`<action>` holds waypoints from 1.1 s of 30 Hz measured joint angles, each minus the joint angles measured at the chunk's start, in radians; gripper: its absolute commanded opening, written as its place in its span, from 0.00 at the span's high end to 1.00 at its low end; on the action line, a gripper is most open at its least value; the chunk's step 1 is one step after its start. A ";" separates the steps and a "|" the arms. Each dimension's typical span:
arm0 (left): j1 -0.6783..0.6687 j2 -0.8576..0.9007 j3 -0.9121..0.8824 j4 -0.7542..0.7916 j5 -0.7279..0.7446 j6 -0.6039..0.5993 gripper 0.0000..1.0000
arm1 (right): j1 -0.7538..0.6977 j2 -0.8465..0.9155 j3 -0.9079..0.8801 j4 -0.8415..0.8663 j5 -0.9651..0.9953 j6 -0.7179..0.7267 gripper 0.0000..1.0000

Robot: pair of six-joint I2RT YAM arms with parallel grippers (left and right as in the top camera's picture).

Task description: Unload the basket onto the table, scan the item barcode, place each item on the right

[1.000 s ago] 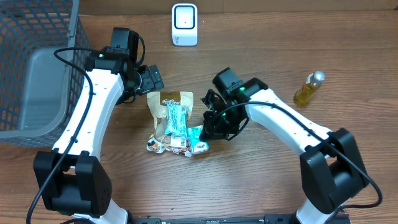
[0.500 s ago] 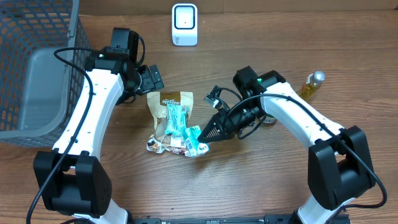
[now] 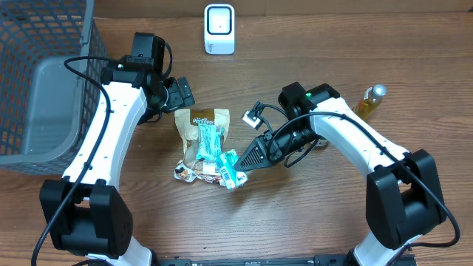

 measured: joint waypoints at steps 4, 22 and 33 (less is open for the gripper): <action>0.000 0.000 0.000 0.000 0.000 0.000 0.00 | 0.000 0.000 0.000 0.000 -0.003 -0.010 0.96; 0.000 0.000 0.000 0.000 0.000 0.000 0.00 | 0.000 0.000 0.000 -0.026 -0.003 -0.024 0.96; 0.000 0.000 0.000 0.000 0.000 0.000 0.00 | 0.000 0.000 0.000 -0.027 -0.018 -0.026 0.96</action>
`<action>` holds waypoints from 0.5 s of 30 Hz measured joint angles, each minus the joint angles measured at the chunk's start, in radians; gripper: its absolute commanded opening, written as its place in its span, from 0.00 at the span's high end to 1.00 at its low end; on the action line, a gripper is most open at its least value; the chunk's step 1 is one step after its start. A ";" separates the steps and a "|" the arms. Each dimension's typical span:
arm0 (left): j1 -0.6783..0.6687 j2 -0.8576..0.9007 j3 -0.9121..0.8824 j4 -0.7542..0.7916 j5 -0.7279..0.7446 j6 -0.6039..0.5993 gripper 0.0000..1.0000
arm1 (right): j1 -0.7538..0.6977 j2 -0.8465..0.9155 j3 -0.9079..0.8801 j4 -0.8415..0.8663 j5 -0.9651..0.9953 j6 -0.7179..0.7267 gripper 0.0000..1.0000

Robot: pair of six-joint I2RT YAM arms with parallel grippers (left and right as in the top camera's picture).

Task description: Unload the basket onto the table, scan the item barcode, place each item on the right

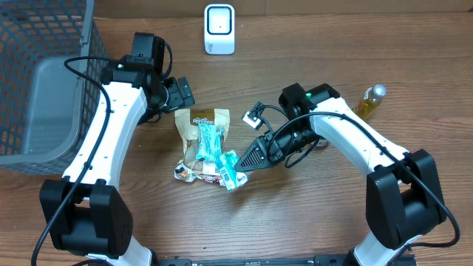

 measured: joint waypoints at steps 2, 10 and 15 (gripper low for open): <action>0.000 0.000 0.000 0.000 0.000 0.000 0.00 | 0.000 0.000 0.000 -0.005 -0.001 0.000 0.96; 0.000 0.000 0.000 0.000 0.000 0.000 0.00 | 0.000 0.000 0.000 -0.034 -0.009 0.000 0.96; 0.000 0.000 0.000 0.000 0.000 0.000 0.00 | 0.000 0.000 0.000 -0.046 -0.027 0.000 0.96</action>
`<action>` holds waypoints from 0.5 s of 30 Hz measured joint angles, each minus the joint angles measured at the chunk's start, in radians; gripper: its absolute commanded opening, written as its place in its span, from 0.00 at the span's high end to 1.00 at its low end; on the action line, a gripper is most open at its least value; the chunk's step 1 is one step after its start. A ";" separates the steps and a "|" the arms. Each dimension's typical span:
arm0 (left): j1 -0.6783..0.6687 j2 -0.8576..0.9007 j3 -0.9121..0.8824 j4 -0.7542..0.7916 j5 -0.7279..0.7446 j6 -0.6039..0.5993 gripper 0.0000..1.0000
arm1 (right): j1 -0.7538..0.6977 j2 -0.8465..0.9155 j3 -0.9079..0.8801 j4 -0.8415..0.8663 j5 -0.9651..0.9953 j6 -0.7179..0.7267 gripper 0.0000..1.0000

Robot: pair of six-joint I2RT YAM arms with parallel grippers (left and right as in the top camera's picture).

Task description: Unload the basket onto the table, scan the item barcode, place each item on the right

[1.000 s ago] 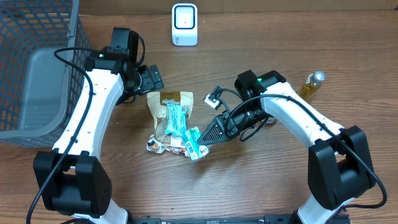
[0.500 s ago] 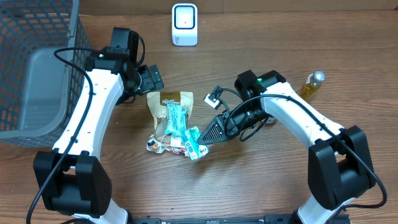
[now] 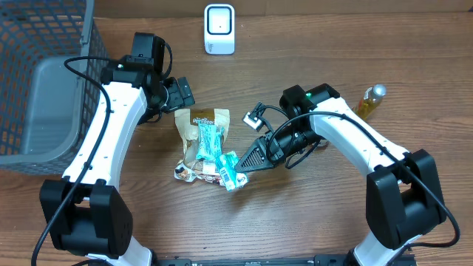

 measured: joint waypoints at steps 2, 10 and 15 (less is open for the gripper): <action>0.000 0.000 0.000 0.000 0.000 0.000 0.00 | 0.000 0.000 0.000 -0.006 -0.005 0.000 0.96; 0.000 0.000 0.000 0.000 0.000 0.000 0.00 | 0.000 0.000 0.000 -0.011 -0.018 0.000 0.96; 0.000 0.000 0.000 0.000 0.000 0.000 0.00 | 0.000 0.000 0.000 -0.014 -0.018 0.000 0.96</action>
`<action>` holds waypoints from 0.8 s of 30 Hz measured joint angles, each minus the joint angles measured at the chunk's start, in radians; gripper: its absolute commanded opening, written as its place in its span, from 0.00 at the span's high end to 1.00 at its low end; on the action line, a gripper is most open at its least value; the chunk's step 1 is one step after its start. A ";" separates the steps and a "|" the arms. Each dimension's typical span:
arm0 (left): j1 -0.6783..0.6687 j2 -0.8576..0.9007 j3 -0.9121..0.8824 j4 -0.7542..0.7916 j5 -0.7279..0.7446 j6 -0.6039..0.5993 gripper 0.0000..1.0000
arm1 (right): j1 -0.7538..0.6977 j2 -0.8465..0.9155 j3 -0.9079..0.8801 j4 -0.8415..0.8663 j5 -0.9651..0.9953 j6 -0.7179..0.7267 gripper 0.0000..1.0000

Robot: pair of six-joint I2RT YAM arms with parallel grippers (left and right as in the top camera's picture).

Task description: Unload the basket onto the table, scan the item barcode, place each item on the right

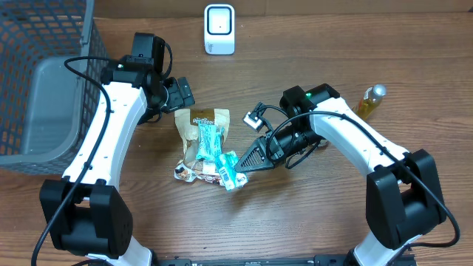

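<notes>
A small pile of snack packets lies mid-table: a brown pouch, a teal bar on top of it, and a teal packet at the lower right. My right gripper points down-left, its fingers drawn together to a point at that teal packet's right end. Just above the brown pouch's top edge sits my left gripper, and its jaws cannot be read from overhead. The white barcode scanner stands at the back centre.
A grey mesh basket fills the far left. A yellow bottle stands at the right, behind my right arm. The table is bare wood.
My right arm has shifted very slightly to the right, its tip still at the teal packet. The left arm and the packets are where they were.
At every earlier moment my right gripper's tip was at the teal packet's right end and my left gripper sat above the brown pouch. Only a tiny rightward drift of the right arm shows, and the pile has not moved.
</notes>
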 measured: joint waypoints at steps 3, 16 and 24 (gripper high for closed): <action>0.000 0.000 0.000 0.000 0.000 0.000 0.00 | 0.000 0.000 0.000 0.001 0.000 0.000 0.96; 0.000 0.000 0.000 0.000 0.000 0.000 0.00 | 0.000 0.000 0.000 0.002 0.027 0.000 0.96; 0.000 0.000 0.000 0.000 0.000 0.000 0.00 | 0.000 0.000 0.000 0.071 0.079 0.000 0.96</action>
